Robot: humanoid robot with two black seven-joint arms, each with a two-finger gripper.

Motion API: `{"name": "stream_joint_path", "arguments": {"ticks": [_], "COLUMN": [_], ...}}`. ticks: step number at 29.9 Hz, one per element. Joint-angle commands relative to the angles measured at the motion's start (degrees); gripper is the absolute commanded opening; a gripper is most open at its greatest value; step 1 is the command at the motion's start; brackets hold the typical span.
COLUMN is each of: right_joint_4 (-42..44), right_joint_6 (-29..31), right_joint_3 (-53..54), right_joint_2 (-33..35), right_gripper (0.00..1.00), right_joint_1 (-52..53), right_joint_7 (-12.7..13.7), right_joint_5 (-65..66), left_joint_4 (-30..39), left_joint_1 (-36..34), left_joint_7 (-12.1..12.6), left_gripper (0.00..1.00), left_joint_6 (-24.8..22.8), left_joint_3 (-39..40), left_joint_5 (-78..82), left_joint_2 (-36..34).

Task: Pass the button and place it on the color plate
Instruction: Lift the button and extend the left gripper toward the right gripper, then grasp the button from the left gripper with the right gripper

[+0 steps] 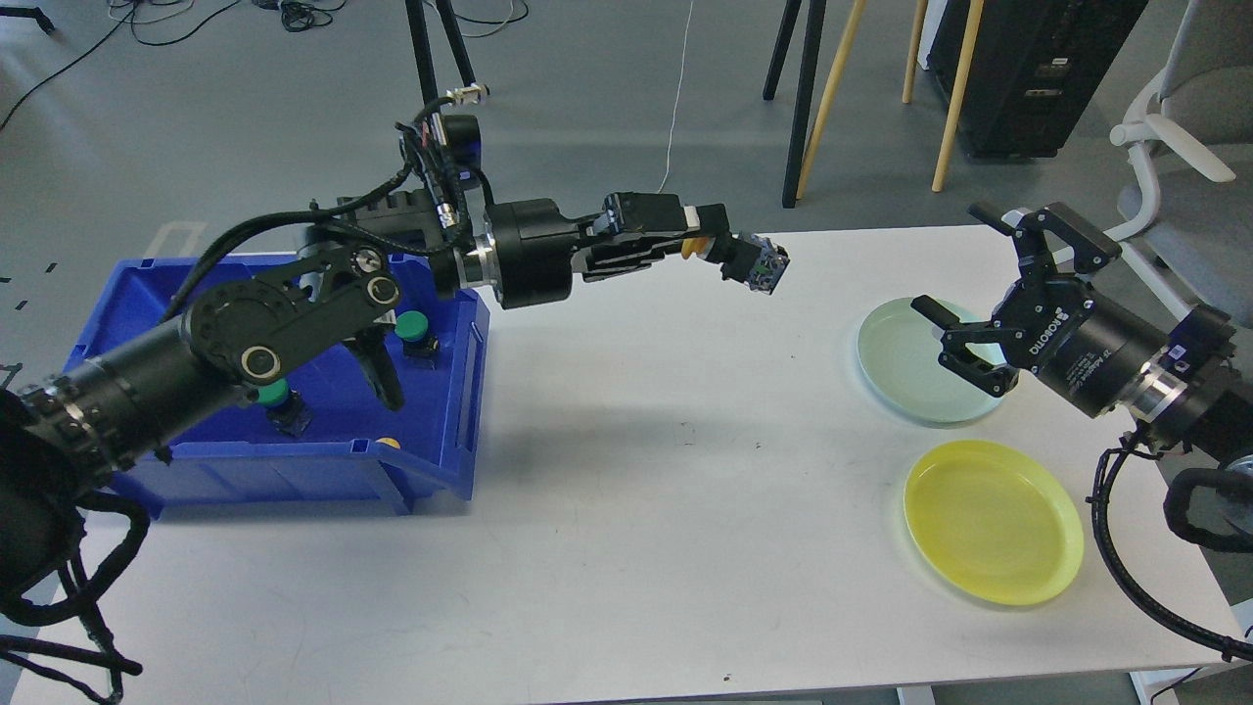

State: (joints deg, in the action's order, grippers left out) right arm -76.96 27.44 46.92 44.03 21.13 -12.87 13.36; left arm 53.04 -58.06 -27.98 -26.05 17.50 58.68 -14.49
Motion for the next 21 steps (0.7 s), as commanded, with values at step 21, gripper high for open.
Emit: {"name": "stream_joint_path", "arguments": {"ticks": [21], "right_joint_4": [1.37], "right_joint_6": [-0.19], "right_joint_3": [-14.49], "right_joint_2": [-8.43], "right_gripper": [0.84], "right_joint_1": [14.73], "right_joint_7": [0.13], "right_joint_5": [0.09], "left_joint_4": [-0.83], "left_joint_1": [0.22], "left_joint_7": [-0.02], "left_gripper": [0.06], "left_joint_6": [1.44], "left_joint_3": [-0.01], "left_joint_5": [-0.49], "left_joint_2": [1.3]}}
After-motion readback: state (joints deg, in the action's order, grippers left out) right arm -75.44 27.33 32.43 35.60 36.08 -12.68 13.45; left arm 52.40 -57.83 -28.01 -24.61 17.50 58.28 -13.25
